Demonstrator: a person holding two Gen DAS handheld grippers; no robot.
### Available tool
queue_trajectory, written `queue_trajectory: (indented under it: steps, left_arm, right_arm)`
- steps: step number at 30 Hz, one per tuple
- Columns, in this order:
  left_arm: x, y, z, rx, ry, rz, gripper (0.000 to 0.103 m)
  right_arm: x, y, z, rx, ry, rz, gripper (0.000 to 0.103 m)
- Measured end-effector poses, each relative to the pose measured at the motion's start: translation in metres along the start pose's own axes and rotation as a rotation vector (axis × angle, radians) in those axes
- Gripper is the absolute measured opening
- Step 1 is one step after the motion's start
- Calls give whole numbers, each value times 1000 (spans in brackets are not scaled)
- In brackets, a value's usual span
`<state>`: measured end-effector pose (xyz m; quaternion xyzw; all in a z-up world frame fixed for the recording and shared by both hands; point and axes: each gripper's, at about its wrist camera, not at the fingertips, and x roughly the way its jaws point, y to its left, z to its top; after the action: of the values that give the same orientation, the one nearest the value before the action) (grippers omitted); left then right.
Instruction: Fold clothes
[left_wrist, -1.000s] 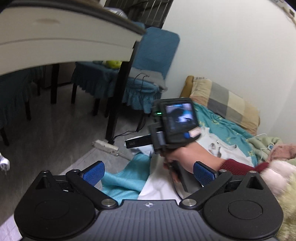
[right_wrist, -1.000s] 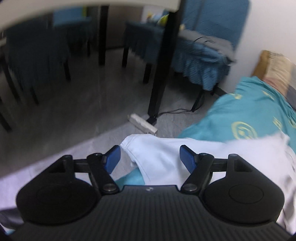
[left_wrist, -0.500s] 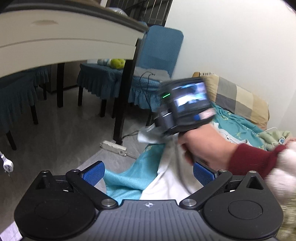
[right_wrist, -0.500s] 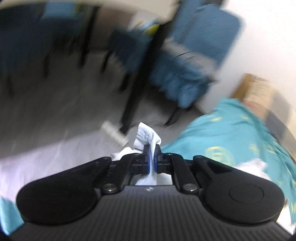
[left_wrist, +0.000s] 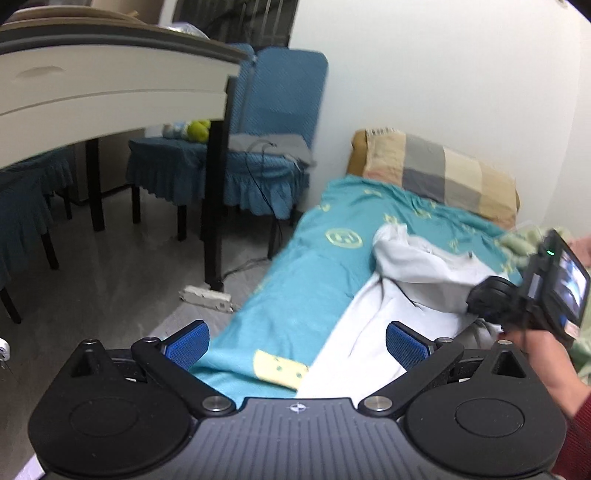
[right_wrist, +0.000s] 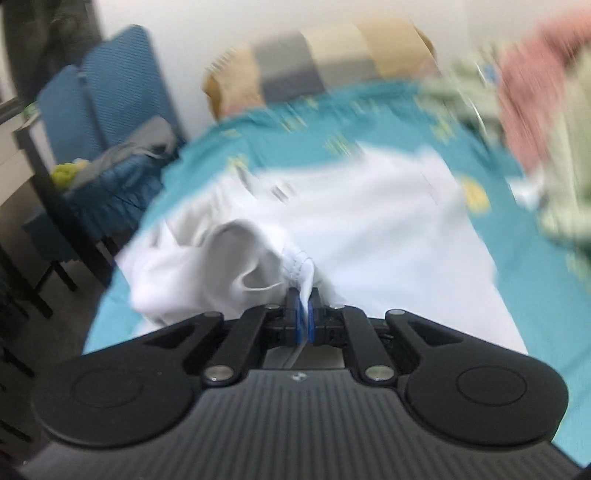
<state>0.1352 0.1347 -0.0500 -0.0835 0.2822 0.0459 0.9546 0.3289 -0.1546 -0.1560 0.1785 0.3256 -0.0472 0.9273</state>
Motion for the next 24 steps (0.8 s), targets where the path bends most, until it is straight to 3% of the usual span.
queue_trajectory:
  steps: [2,5,7,9,12,16,18,21,24]
  left_arm:
    - [5,-6,-2,17,11,-6,103]
    - [12,-14,-6,41,24,-14,103]
    - [15,-17,-9,53,29,-21,103]
    - [18,-17,-10,55,31,-31,103]
    - [22,-16,-9,47,33,-29,103]
    - [27,-11,-8,13,45,-23,103]
    - [26,-9,-6,-3,41,-15,103]
    - [24,-5,-5,-14,28,-1,103]
    - [22,-4,-5,-10,27,3,103]
  right_arm:
    - [-3,-13,-3,21,20,61,10]
    - [-19,-15,1,-52,-7,93,16]
    - [-30,-16,2,-87,-46,124,48]
    - [-43,-15,3,-127,-95,165,63]
    - [-54,-5,11,-264,-169,205,63]
    - [-64,35,2,-528,-177,292,62]
    - [-60,56,-4,-613,-110,355,61]
    - [-46,84,-15,-680,-34,372,59]
    - [-22,105,-28,-734,61,300,55]
